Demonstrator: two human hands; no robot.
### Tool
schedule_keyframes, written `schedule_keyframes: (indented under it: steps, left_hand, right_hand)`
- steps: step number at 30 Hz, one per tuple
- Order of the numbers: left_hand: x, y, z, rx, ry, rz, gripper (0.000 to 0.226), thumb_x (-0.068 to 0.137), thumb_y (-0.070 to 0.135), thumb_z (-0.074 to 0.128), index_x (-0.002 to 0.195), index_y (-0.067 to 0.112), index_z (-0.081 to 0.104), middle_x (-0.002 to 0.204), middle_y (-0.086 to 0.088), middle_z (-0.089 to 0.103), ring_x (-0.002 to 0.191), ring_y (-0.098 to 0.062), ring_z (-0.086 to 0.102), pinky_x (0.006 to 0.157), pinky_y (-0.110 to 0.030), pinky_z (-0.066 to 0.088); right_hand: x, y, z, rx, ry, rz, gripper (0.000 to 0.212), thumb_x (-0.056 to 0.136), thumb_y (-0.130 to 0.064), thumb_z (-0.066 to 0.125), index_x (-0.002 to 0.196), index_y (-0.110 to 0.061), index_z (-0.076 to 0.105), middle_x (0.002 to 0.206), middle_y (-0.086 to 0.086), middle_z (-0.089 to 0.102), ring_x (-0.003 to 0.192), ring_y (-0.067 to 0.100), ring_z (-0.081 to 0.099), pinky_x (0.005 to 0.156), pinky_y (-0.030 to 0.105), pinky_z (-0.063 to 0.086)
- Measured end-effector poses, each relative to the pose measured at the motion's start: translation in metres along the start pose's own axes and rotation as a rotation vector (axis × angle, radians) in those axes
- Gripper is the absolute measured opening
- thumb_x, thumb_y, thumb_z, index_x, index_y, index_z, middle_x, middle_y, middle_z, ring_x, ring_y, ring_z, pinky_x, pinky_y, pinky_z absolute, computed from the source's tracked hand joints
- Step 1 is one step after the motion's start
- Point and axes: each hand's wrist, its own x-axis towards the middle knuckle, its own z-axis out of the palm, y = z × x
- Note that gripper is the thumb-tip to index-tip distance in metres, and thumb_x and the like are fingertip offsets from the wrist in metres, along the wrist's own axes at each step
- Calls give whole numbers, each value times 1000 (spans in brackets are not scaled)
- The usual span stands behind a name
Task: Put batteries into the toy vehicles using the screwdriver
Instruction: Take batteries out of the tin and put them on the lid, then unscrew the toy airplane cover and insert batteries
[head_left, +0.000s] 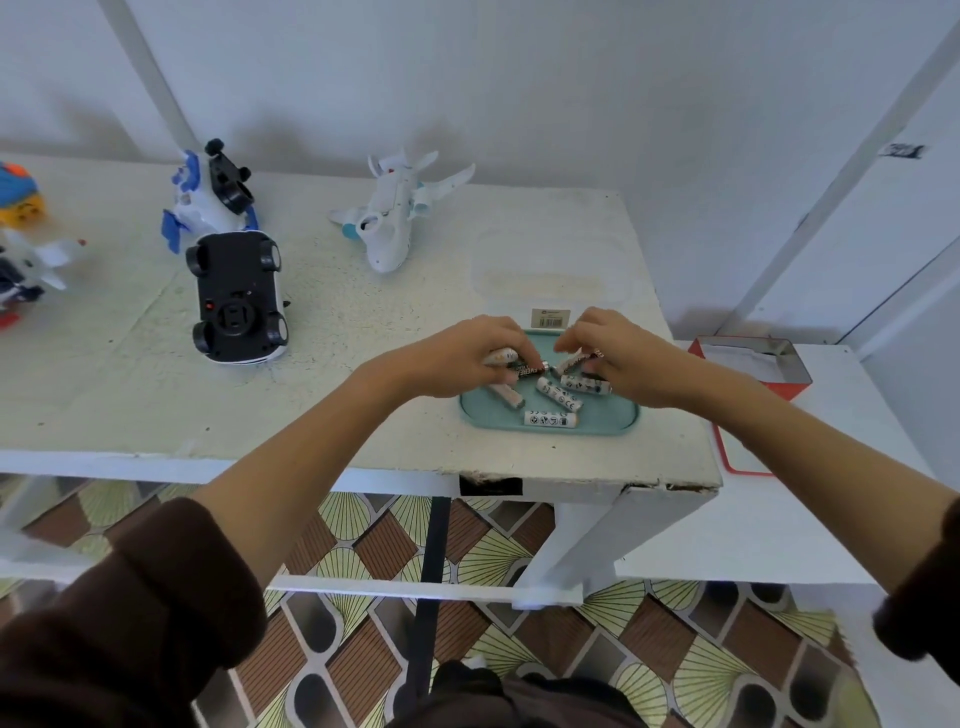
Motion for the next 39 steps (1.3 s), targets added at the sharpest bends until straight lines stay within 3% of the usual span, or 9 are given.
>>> schedule_keyframes:
  steps: [3, 6, 8, 12, 18, 23, 28, 35, 39]
  left_hand:
    - [3, 2, -1, -86, 185, -39, 13, 94, 13, 58, 105, 15, 65, 90, 5, 62, 81, -7, 56, 75, -14, 43]
    - [12, 5, -2, -31, 331, -127, 8, 96, 24, 57, 96, 17, 55, 69, 3, 56, 63, -14, 51, 59, -27, 39]
    - [18, 7, -2, 27, 281, -143, 11, 98, 22, 53, 102, 17, 44, 73, 0, 52, 64, -16, 48, 59, -30, 37]
    - [23, 10, 4, -9, 76, -147, 21, 97, 1, 38, 106, 15, 27, 71, -1, 38, 55, -12, 32, 46, -23, 28]
    - [33, 6, 8, 35, 225, -90, 12, 96, 2, 48, 95, 10, 40, 83, 7, 40, 76, -15, 40, 61, -15, 35]
    - [36, 0, 6, 145, 308, 19, 23, 91, 11, 61, 112, 5, 54, 104, 4, 44, 87, -12, 45, 73, -21, 36]
    - [30, -3, -1, 190, 428, 64, 16, 95, 17, 56, 109, 9, 58, 98, 6, 51, 81, -9, 46, 65, -15, 34]
    - [47, 18, -6, 148, 394, 143, 10, 96, 11, 53, 98, 8, 61, 90, 4, 55, 80, -15, 51, 77, -33, 48]
    - [69, 40, -3, 140, 407, 195, 10, 95, 10, 53, 98, 7, 62, 90, 4, 57, 83, -18, 54, 79, -37, 48]
  right_hand:
    - [5, -3, -4, 12, 221, 81, 16, 95, -15, 47, 109, -9, 53, 96, 7, 56, 85, 21, 53, 74, 28, 40]
    - [9, -5, -8, -87, 203, 175, 22, 89, -33, 55, 95, -16, 42, 68, -1, 53, 62, 19, 49, 54, 30, 35]
    - [11, -7, -8, -67, 85, 230, 30, 82, -17, 59, 96, -17, 32, 66, 0, 46, 59, 20, 45, 49, 29, 29]
    - [14, -8, -2, 91, -67, 214, 39, 74, 16, 39, 98, -12, 25, 75, 4, 36, 66, 17, 35, 51, 26, 27]
    - [19, 1, 5, 112, 139, 93, 34, 76, 12, 58, 101, -7, 44, 94, 9, 55, 82, 23, 50, 70, 30, 42]
    - [27, 2, 7, 69, 217, 40, 45, 73, 4, 70, 112, -1, 50, 106, 11, 55, 92, 21, 51, 77, 23, 41]
    - [23, 6, 6, 47, 283, -34, 35, 74, 11, 63, 106, 2, 54, 105, 15, 57, 93, 25, 53, 81, 29, 43]
    - [5, 23, -4, 52, 388, -56, 28, 74, 13, 59, 99, 3, 57, 96, 12, 59, 83, 17, 52, 75, 19, 40]
    - [-13, 37, -14, 87, 426, -46, 26, 74, 10, 63, 98, 2, 58, 95, 11, 60, 83, 18, 55, 76, 24, 45]
